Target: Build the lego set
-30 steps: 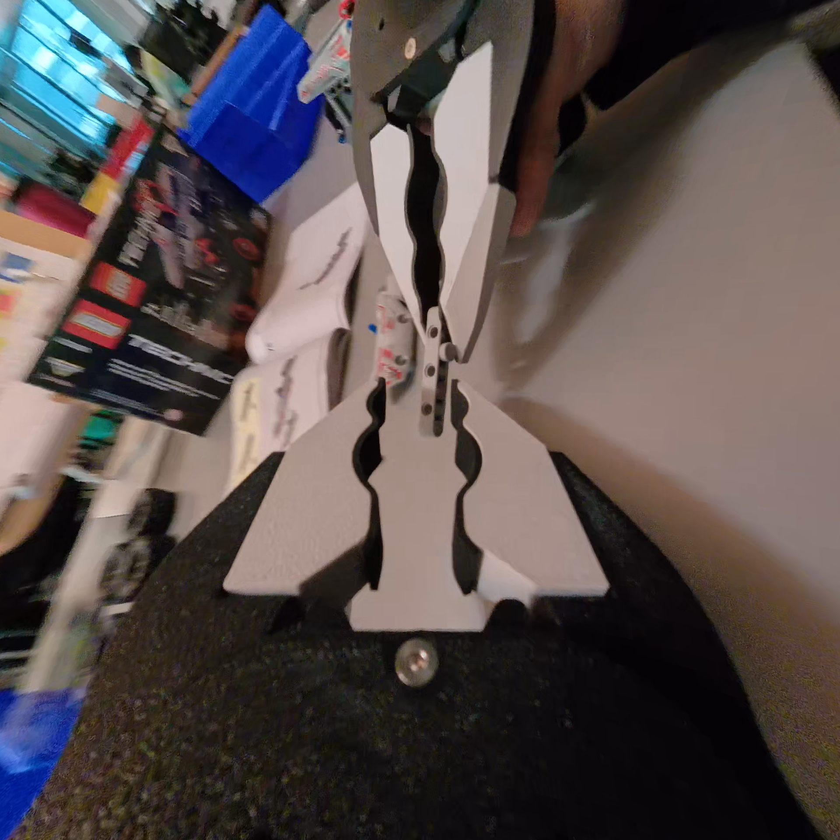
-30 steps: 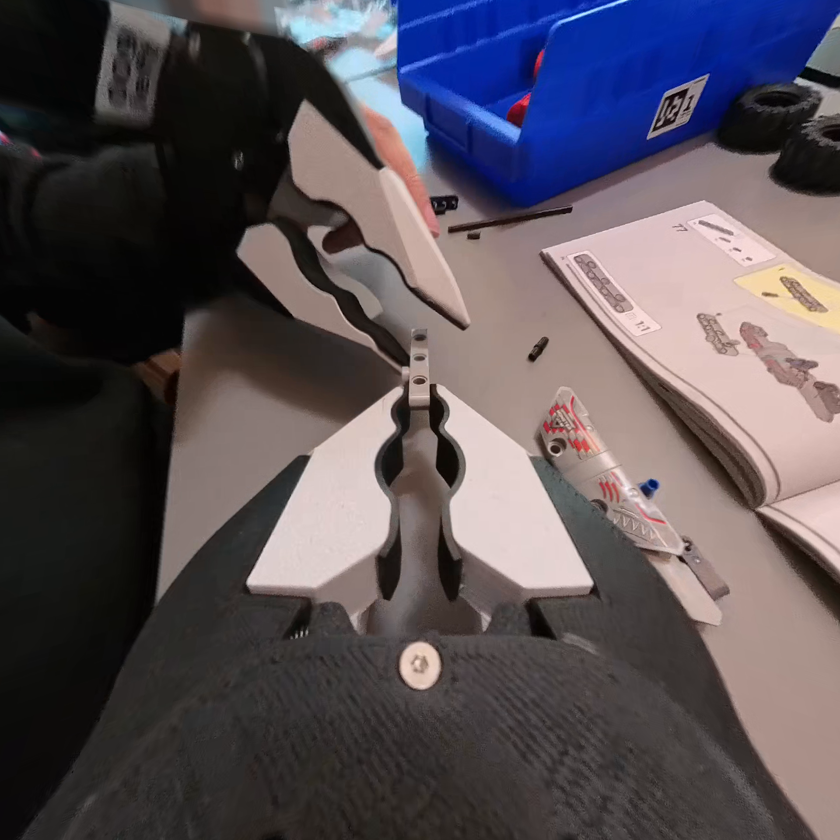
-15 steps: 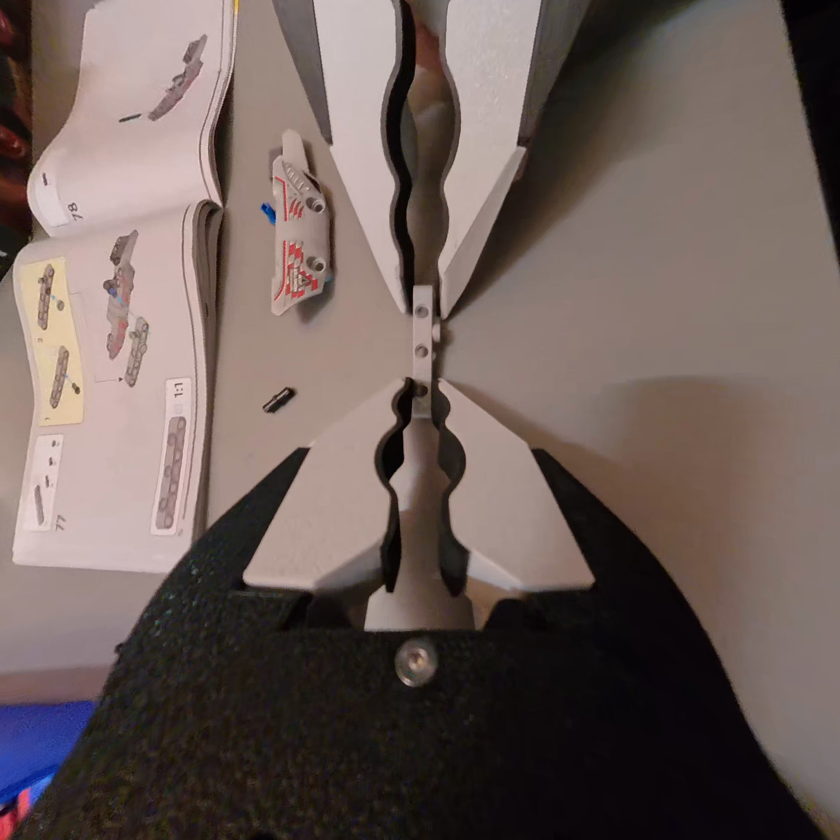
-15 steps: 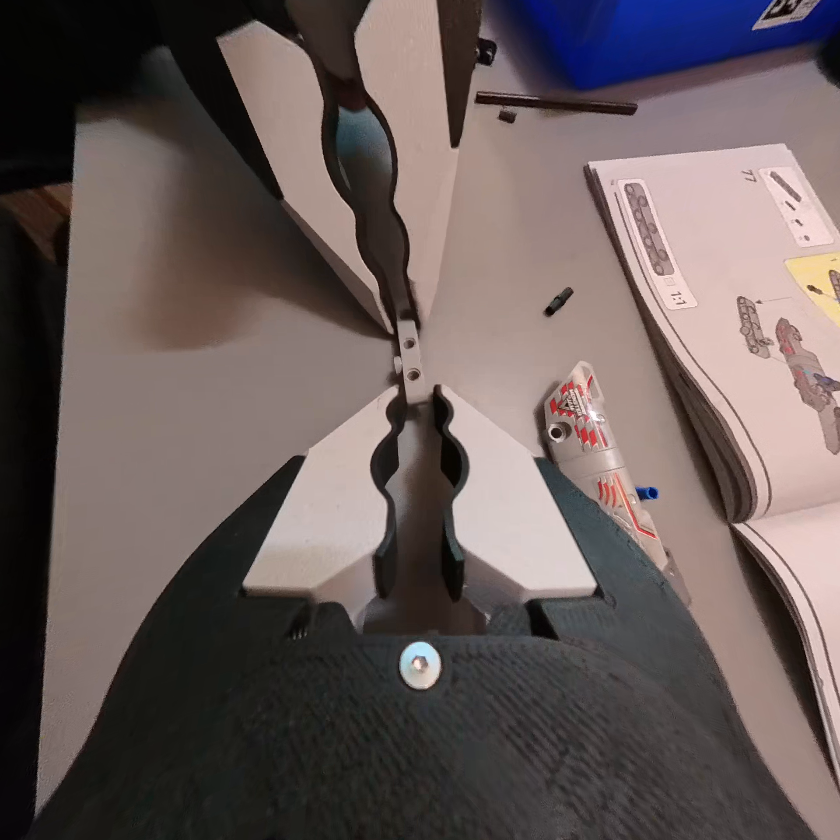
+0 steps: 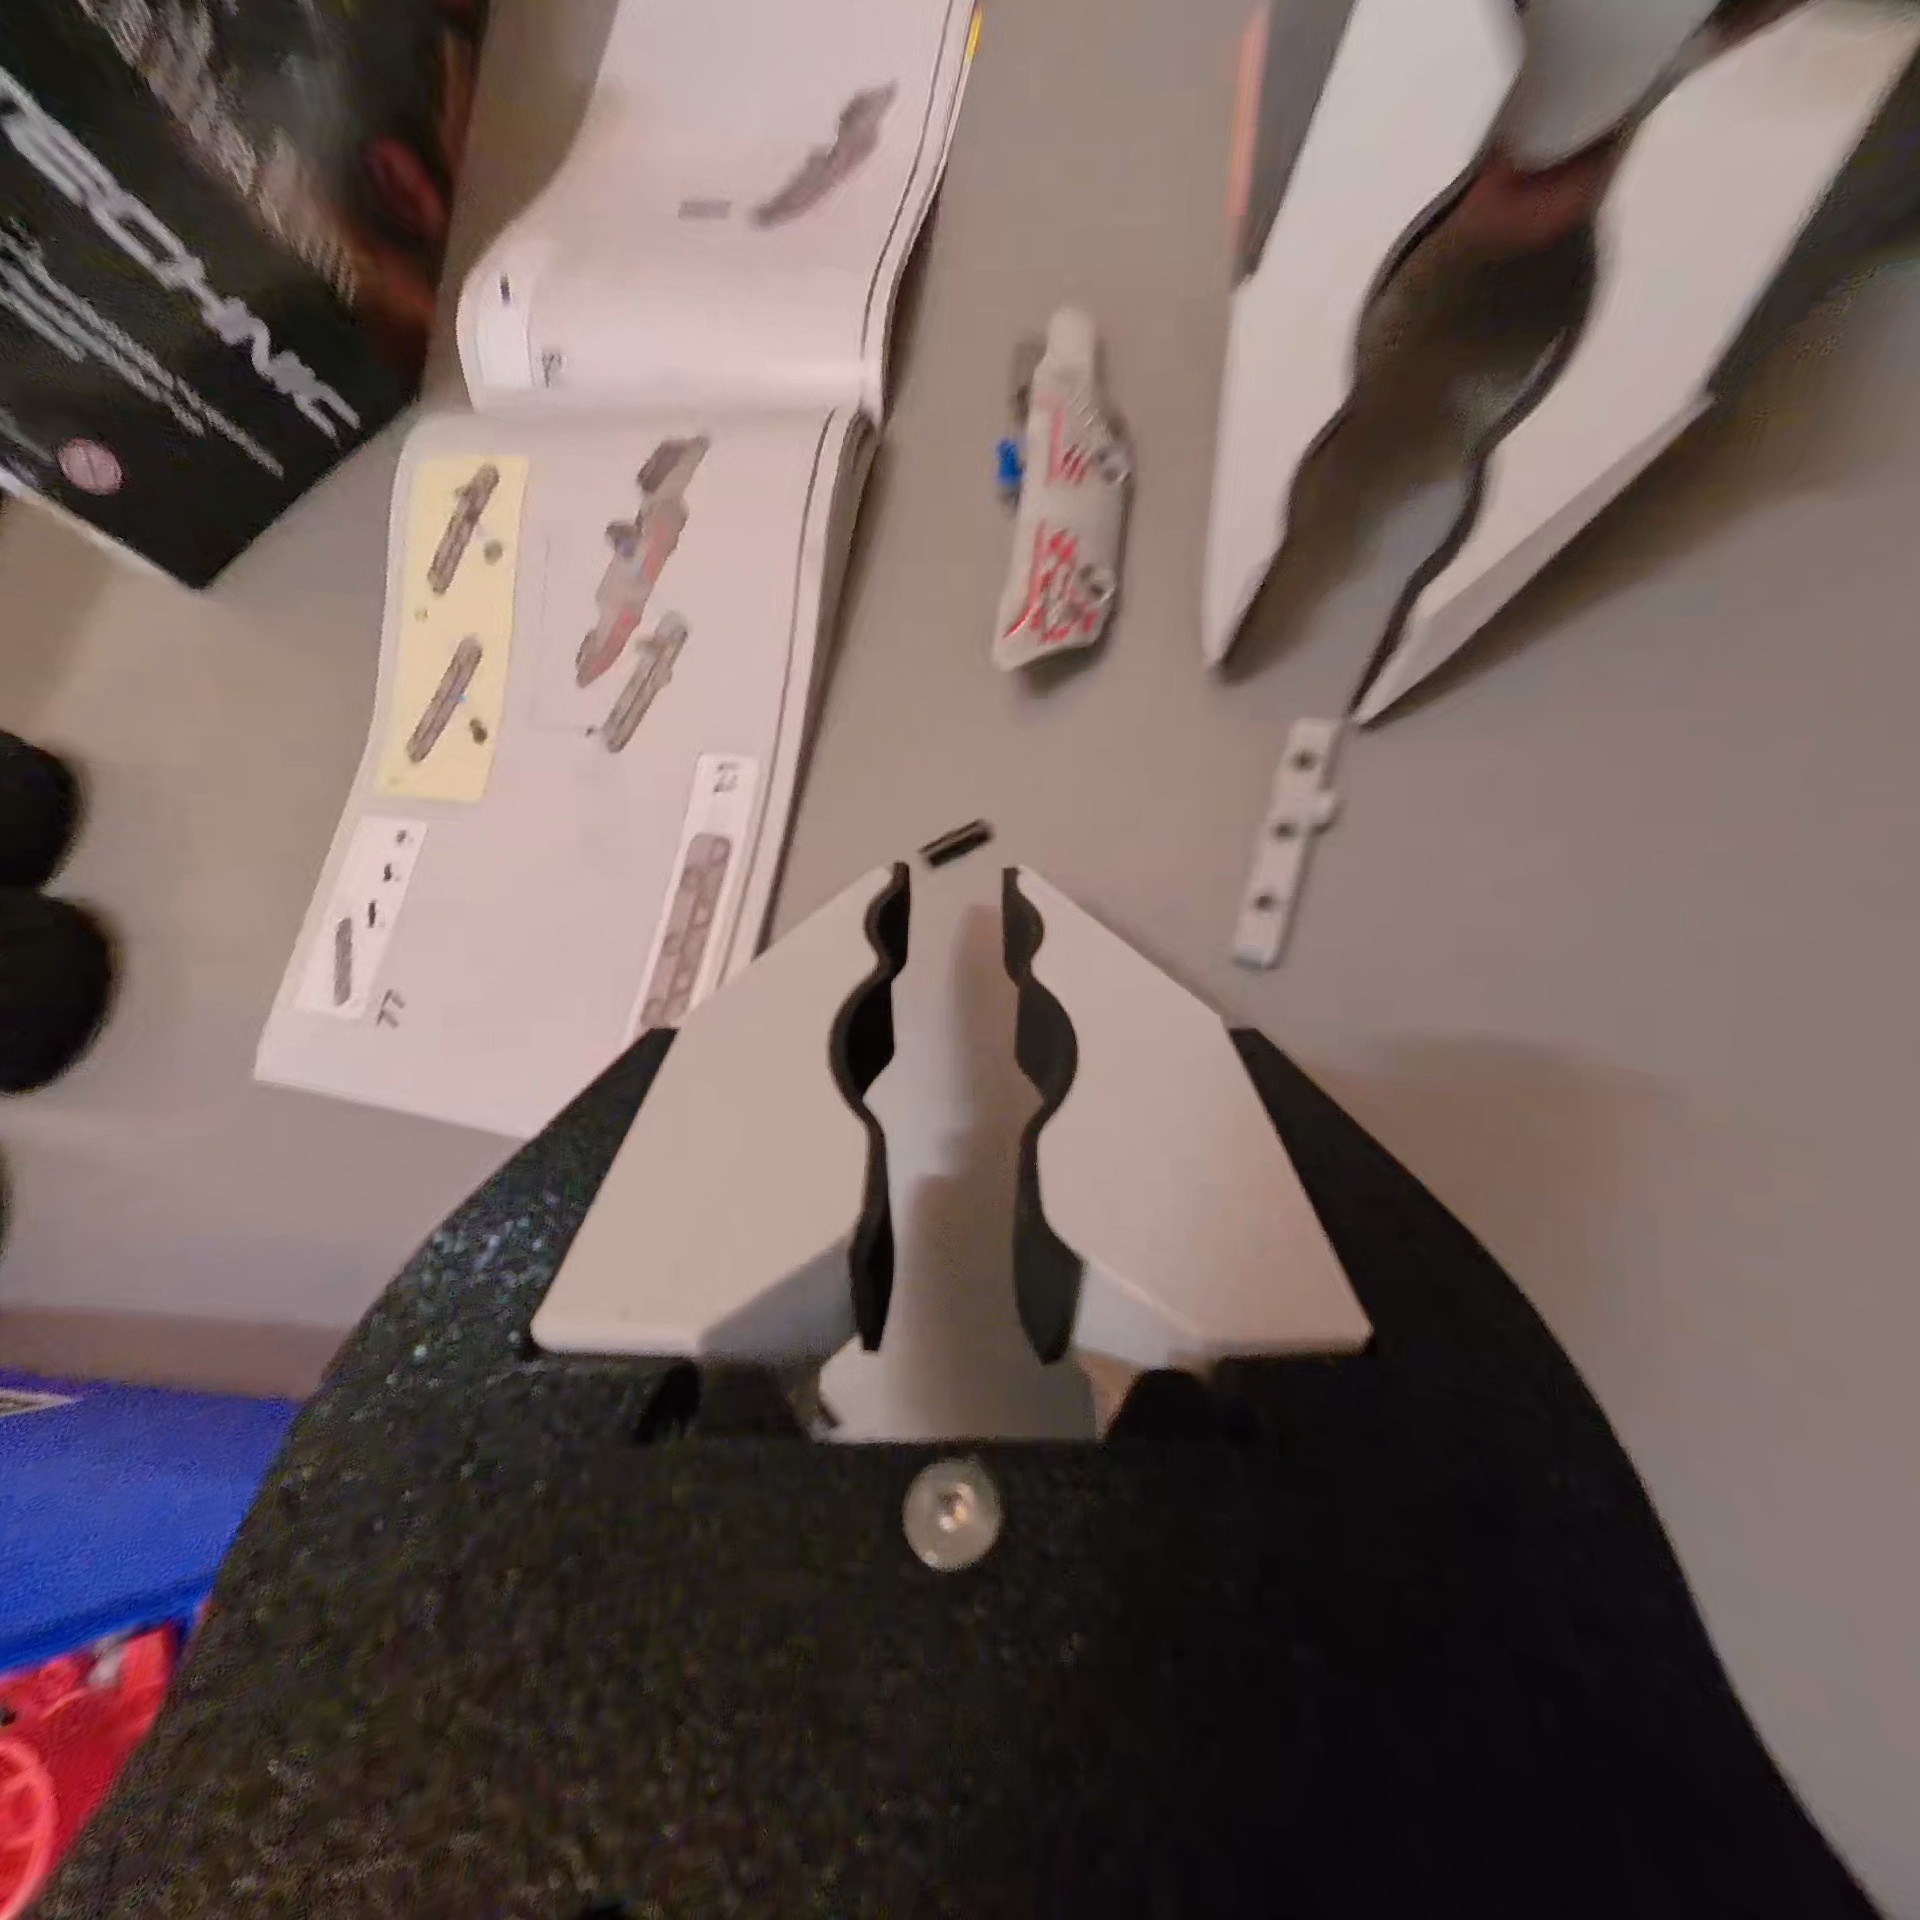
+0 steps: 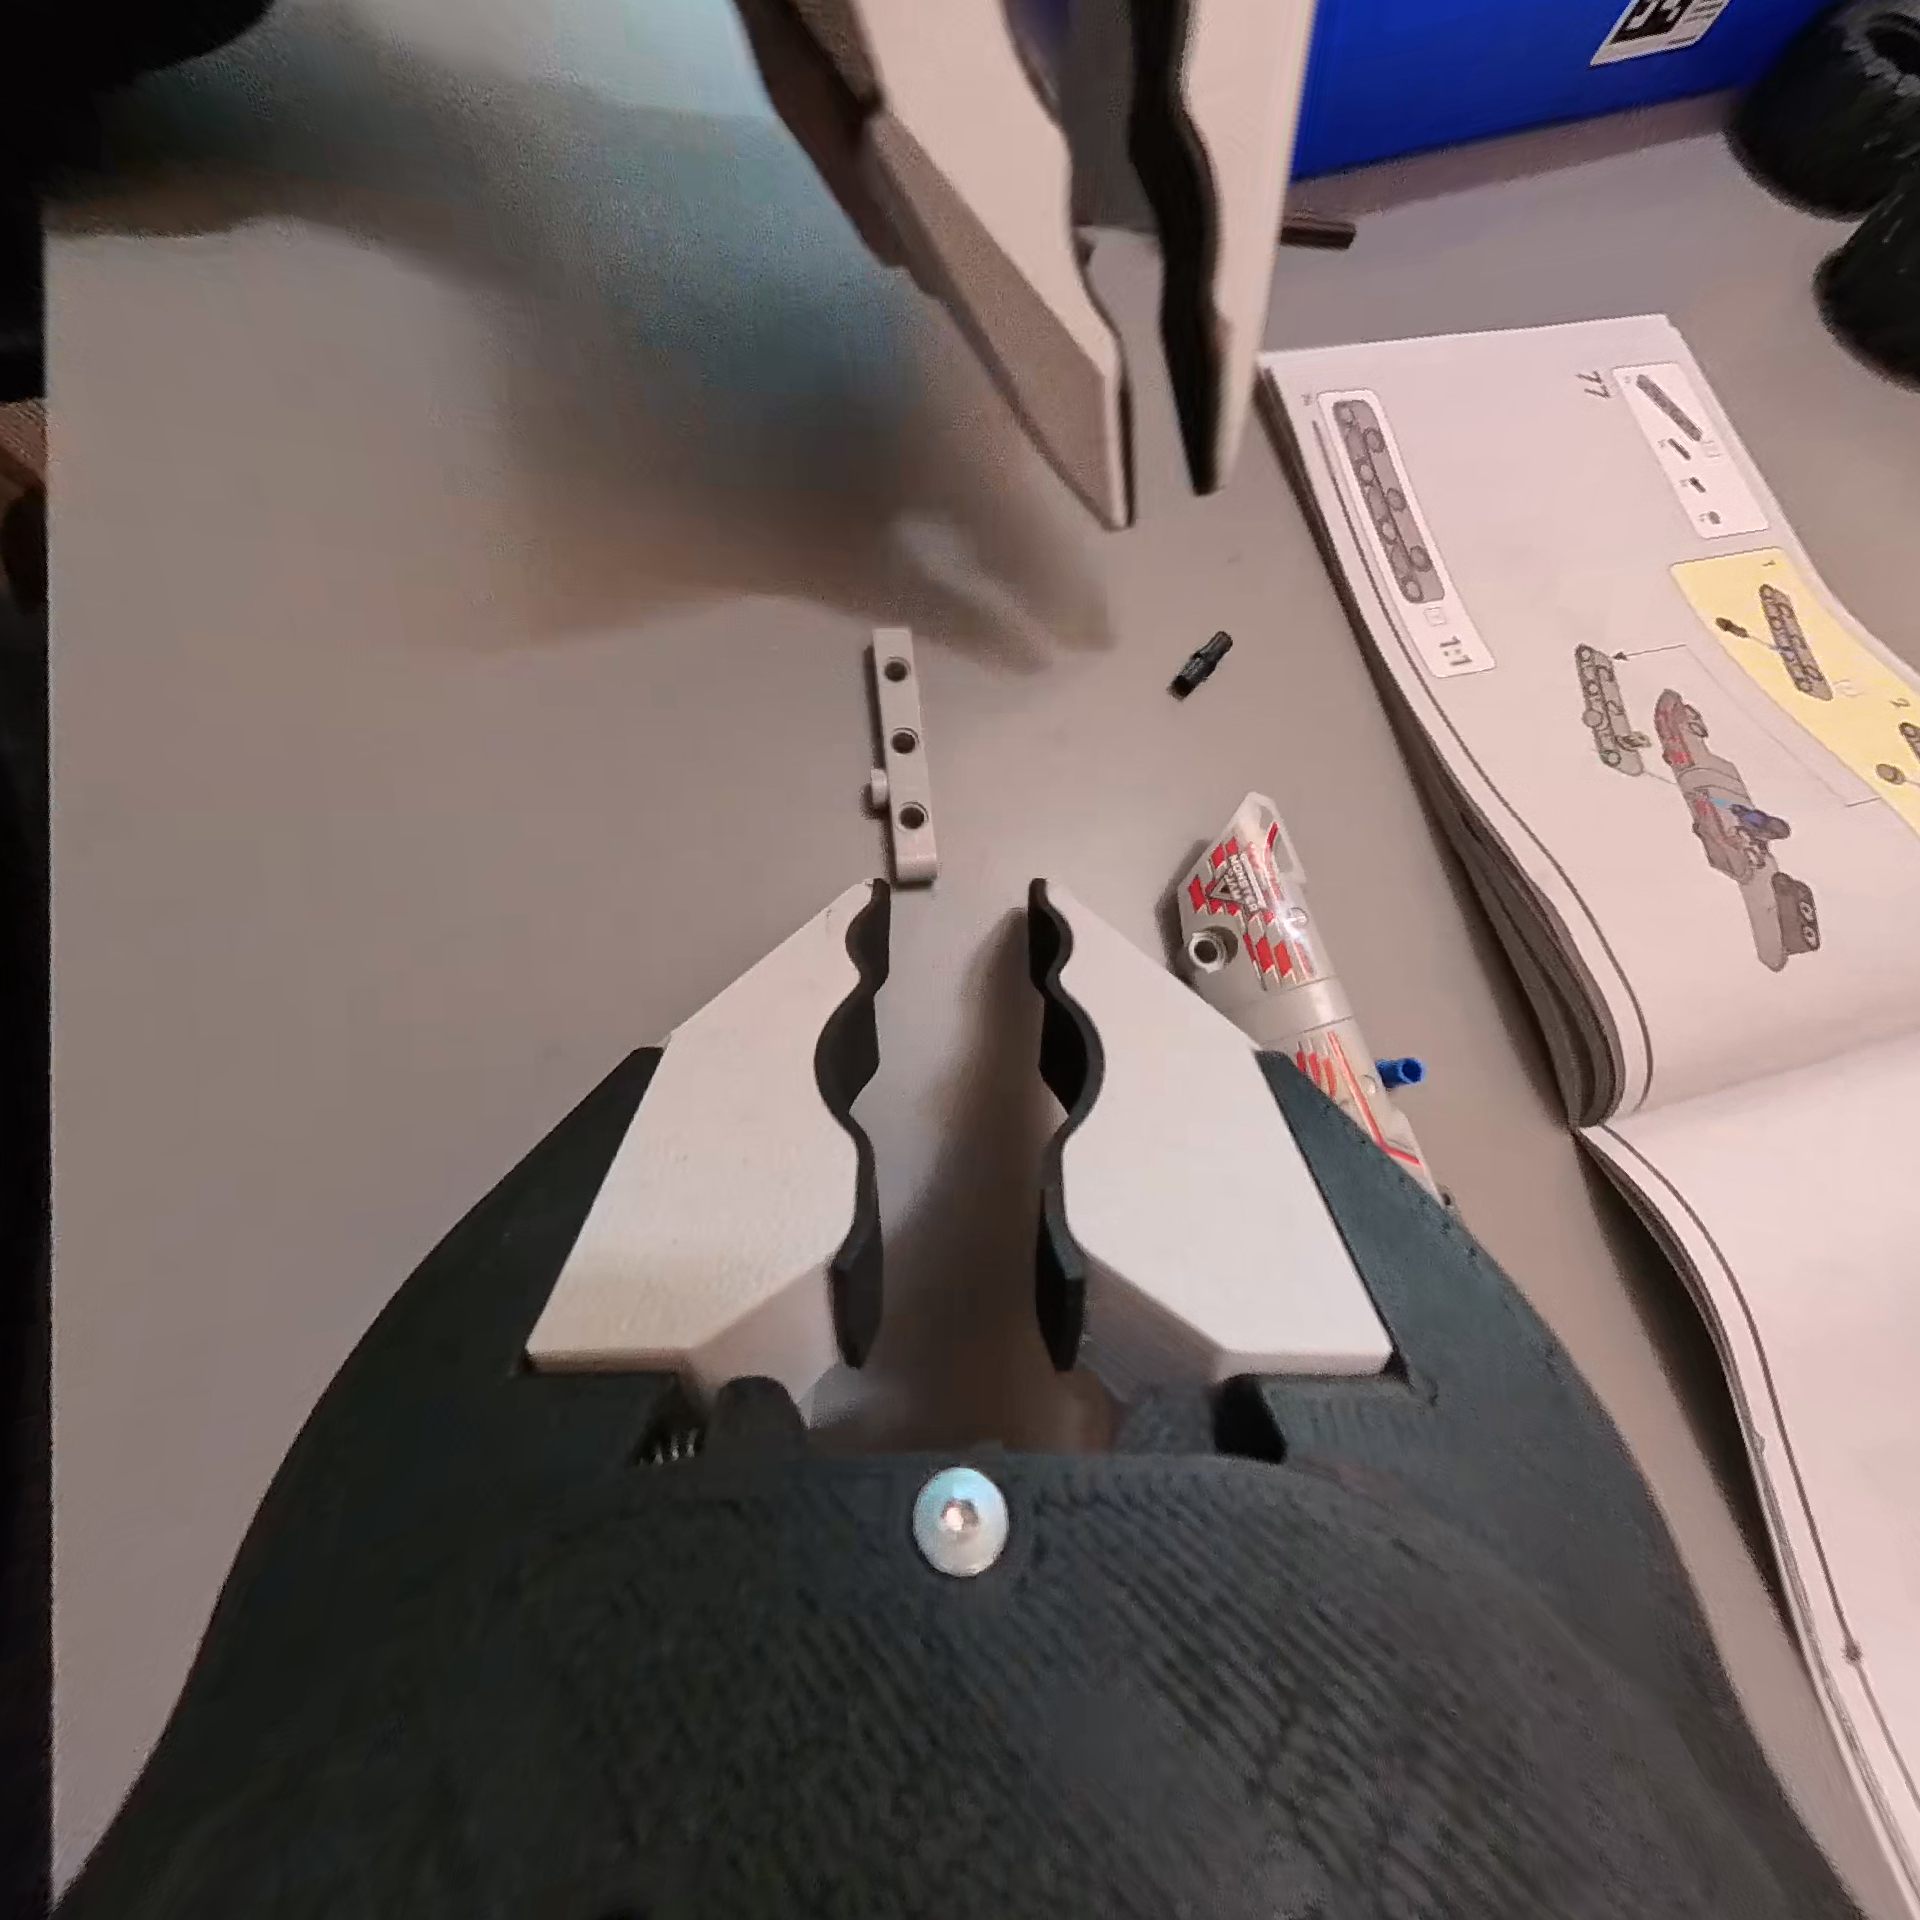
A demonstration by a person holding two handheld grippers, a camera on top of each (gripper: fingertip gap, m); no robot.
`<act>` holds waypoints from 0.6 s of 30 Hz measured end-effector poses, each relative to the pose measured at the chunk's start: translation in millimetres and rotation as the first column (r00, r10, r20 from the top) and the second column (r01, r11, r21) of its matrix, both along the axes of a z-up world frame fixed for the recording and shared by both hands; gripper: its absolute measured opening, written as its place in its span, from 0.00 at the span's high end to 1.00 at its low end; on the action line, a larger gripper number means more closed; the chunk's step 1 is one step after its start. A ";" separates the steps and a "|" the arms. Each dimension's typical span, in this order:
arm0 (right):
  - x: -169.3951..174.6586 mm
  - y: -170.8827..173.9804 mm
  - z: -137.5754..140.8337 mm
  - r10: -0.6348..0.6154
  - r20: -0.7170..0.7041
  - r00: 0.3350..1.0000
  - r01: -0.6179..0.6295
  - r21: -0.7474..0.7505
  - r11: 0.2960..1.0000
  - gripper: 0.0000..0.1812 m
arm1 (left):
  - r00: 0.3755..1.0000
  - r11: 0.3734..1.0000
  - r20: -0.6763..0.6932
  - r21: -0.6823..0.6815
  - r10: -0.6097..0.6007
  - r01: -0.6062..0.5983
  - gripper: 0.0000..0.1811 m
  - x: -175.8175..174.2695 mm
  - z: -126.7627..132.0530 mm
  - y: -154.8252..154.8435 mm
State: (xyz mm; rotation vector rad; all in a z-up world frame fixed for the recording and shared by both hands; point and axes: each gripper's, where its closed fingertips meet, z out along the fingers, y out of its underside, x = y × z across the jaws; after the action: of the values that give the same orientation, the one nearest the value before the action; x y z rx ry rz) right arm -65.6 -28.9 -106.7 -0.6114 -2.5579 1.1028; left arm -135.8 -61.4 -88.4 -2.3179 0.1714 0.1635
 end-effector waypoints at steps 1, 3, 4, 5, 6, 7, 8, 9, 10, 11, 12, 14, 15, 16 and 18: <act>0.4 0.4 0.9 -0.003 0.002 1.000 0.003 -0.008 1.000 0.86 | 1.000 0.999 -0.020 -0.044 -0.001 0.000 0.91 -7.6 -7.0 0.1; 0.1 2.3 2.4 -0.014 -0.006 1.000 0.014 -0.013 1.000 0.87 | 0.997 0.995 -0.050 -0.086 -0.053 0.049 0.93 -12.0 -15.2 4.9; 0.2 3.9 2.4 -0.017 -0.012 1.000 0.017 -0.006 1.000 0.87 | 0.995 0.992 -0.049 -0.094 -0.084 0.079 0.93 -11.3 -17.8 8.3; 0.6 5.8 2.1 -0.019 -0.017 1.000 0.019 0.005 1.000 0.87 | 0.994 0.989 -0.040 -0.105 -0.106 0.101 0.93 -11.0 -20.8 11.0; 0.5 7.6 2.0 -0.023 -0.024 0.999 0.023 0.013 1.000 0.88 | 0.992 0.986 -0.022 -0.114 -0.124 0.121 0.92 -10.0 -23.9 13.5; 0.5 9.1 1.7 -0.026 -0.029 0.999 0.026 0.016 1.000 0.88 | 0.991 0.986 0.002 -0.100 -0.137 0.136 0.92 -8.5 -23.9 17.3; 0.3 10.2 2.1 -0.029 -0.033 0.999 0.030 0.015 0.999 0.88 | 0.989 0.985 0.032 -0.090 -0.141 0.144 0.93 -7.0 -24.4 19.8; -0.3 11.1 2.7 -0.035 -0.037 0.999 0.035 0.013 0.999 0.88 | 0.987 0.984 0.077 -0.091 -0.144 0.151 0.98 -3.8 -25.4 20.3; -1.8 12.2 4.0 -0.044 -0.043 0.998 0.045 0.009 0.999 0.89 | 0.984 0.984 0.111 -0.092 -0.141 0.152 0.99 -1.1 -25.7 20.7; -4.3 13.6 6.0 -0.060 -0.054 0.997 0.060 0.004 0.998 0.89 | 0.984 0.985 0.116 -0.087 -0.138 0.148 0.99 0.0 -25.8 21.1; -7.4 15.2 9.0 -0.077 -0.071 0.994 0.077 -0.004 0.997 0.89 | 0.984 0.985 0.106 -0.075 -0.145 0.153 0.99 2.0 -25.7 21.2; -12.4 17.2 15.4 -0.104 -0.107 0.989 0.102 -0.026 0.994 0.89 | 0.986 0.988 0.087 -0.053 -0.141 0.146 0.99 5.1 -25.5 20.4; -15.1 18.3 18.3 -0.118 -0.125 0.985 0.114 -0.036 0.993 0.89 | 0.989 0.990 0.076 -0.046 -0.126 0.130 0.99 5.4 -25.1 19.0; -17.6 19.0 21.2 -0.130 -0.143 0.981 0.125 -0.043 0.991 0.89 | 0.992 0.993 0.055 -0.040 -0.111 0.113 1.00 4.9 -23.9 17.2; -21.3 18.2 27.2 -0.137 -0.192 0.972 0.129 -0.054 0.990 0.90 | 0.995 0.995 0.018 -0.015 -0.097 0.097 0.99 8.6 -16.3 13.8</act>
State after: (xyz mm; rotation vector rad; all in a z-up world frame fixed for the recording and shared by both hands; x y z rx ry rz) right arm -86.8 -10.7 -79.6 -0.6413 -2.2982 1.1131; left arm -127.2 -47.6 -104.8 -2.3202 0.2768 0.0937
